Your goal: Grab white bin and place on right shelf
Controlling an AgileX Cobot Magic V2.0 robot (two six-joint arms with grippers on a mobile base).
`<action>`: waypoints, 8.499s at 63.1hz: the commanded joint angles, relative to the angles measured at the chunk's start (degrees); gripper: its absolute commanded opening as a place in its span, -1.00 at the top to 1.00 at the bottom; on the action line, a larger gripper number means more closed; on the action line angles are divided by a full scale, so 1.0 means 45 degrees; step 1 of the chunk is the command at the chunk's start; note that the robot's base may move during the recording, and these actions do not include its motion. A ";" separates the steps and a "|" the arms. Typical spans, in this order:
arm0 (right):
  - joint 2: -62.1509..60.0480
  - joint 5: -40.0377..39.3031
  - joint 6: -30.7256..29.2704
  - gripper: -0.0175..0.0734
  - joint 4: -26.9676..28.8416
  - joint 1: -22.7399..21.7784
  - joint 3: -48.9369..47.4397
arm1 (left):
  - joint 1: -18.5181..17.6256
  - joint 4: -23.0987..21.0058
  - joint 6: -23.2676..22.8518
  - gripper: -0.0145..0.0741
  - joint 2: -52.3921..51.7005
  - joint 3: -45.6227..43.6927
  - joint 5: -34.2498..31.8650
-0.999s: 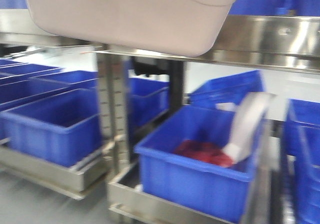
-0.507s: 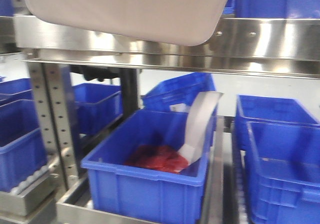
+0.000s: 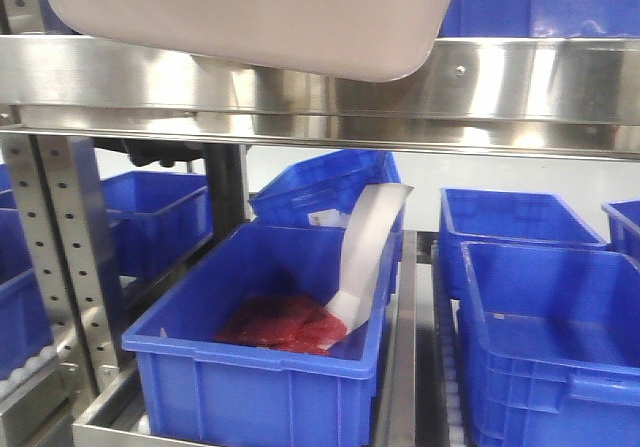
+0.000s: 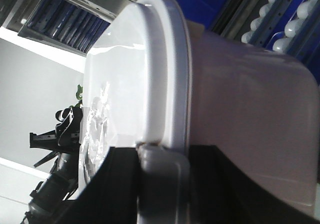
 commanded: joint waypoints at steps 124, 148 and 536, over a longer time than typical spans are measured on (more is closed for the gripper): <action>-0.0541 0.0471 -0.0197 0.24 0.0554 0.0121 -0.0392 | -0.0242 -0.0428 0.0111 0.91 -0.0602 -0.0369 0.2153; -0.0541 0.0756 -0.0197 0.24 0.1637 0.0121 -0.0405 | -0.0242 -0.0536 0.0242 0.91 -0.0602 -0.0866 0.2185; -1.7457 -1.4293 0.0059 0.47 -0.8883 0.0861 1.0551 | -0.2542 2.0710 -0.7782 0.94 -1.7137 1.1191 -1.2800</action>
